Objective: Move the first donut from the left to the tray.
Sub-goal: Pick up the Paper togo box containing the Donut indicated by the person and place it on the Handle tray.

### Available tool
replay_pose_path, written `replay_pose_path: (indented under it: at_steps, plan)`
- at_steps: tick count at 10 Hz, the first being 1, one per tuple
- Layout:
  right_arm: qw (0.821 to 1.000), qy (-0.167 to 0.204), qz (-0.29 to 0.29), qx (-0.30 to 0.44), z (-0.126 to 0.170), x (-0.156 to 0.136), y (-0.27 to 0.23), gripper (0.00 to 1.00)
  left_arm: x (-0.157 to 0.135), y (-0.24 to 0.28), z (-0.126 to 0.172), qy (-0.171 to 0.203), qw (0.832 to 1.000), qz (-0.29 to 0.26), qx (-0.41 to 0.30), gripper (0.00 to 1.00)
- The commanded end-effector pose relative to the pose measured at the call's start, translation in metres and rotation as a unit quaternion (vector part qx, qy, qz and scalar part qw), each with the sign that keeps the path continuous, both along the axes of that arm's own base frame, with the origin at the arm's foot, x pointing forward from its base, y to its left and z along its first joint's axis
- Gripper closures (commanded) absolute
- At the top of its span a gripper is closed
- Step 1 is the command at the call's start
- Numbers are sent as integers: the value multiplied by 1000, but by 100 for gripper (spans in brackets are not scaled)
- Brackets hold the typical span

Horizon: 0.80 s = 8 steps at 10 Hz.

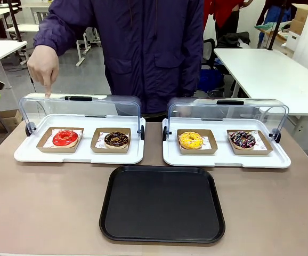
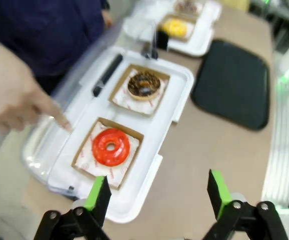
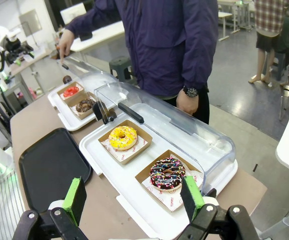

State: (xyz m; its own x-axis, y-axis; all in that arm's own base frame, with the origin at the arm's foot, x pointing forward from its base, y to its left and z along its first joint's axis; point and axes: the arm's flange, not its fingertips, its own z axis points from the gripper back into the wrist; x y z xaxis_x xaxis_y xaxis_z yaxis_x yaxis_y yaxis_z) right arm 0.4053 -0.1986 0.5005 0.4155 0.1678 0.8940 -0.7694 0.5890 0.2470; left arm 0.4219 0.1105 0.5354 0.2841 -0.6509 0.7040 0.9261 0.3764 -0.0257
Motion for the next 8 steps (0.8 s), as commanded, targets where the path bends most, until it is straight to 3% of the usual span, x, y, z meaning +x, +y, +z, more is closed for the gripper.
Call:
replay_pose_path:
  at_steps: [1,4,7,8]
  plan:
    - [1000,-10,0,4,0,-1,2,0,5,-20,-4,-25,994,-62,88,0]
    - [1000,-10,0,4,0,-1,2,0,8,-60,-40,-75,961,-155,214,0]
    - [1000,-10,0,4,0,-1,2,0,34,-82,-95,-73,947,-151,273,0]
    - [1000,-10,0,4,0,-1,2,0,45,-85,-114,-88,942,-140,291,0]
